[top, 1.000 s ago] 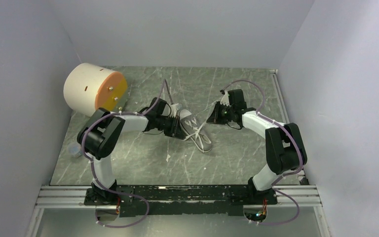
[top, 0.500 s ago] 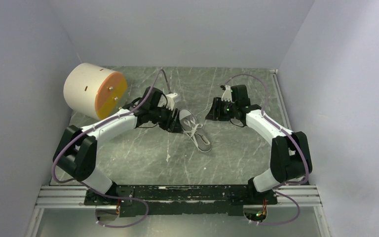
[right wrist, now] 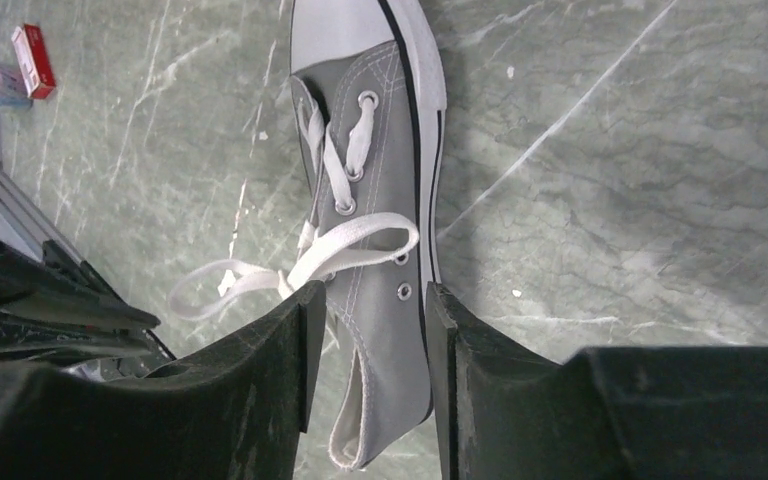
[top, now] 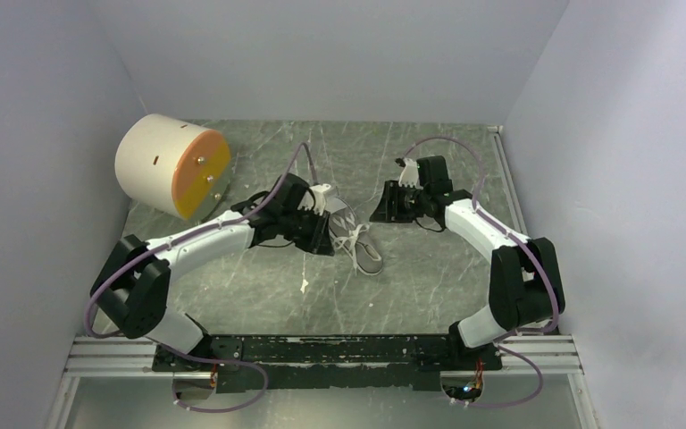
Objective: Tie the shoes
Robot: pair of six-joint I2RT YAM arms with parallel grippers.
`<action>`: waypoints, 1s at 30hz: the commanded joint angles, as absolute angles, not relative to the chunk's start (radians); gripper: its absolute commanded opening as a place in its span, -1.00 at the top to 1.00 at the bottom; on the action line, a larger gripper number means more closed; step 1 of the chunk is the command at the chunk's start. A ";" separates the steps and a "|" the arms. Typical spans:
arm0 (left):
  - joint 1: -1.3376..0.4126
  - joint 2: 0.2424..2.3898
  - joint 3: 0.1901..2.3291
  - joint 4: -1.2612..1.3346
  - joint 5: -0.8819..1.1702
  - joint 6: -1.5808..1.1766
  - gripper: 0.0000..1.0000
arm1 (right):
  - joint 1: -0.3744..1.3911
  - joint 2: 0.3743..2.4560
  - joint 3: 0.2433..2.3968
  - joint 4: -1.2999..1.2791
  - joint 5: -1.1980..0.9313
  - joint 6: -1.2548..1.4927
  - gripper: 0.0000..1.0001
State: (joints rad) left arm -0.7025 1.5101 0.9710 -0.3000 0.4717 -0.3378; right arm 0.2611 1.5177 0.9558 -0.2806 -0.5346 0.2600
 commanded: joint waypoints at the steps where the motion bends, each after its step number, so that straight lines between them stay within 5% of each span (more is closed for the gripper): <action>1: -0.798 1.523 1.061 -0.316 0.416 -0.338 0.60 | 0.266 1.492 0.929 -0.271 -0.585 0.254 0.13; 9: -0.910 1.671 1.170 -0.275 0.397 -0.379 0.15 | 0.274 1.492 0.912 -0.248 -0.584 0.264 0.16; 16: -0.914 1.789 1.284 -0.369 0.280 -0.376 0.05 | 0.276 1.488 0.900 -0.241 -0.586 0.269 0.17; 20: -0.908 1.822 1.295 -0.404 0.245 -0.355 0.35 | 0.277 1.487 0.904 -0.238 -0.587 0.266 0.19; 30: -0.866 1.815 1.237 -0.375 0.249 -0.318 -0.03 | 0.277 1.473 0.901 -0.246 -0.574 0.257 0.24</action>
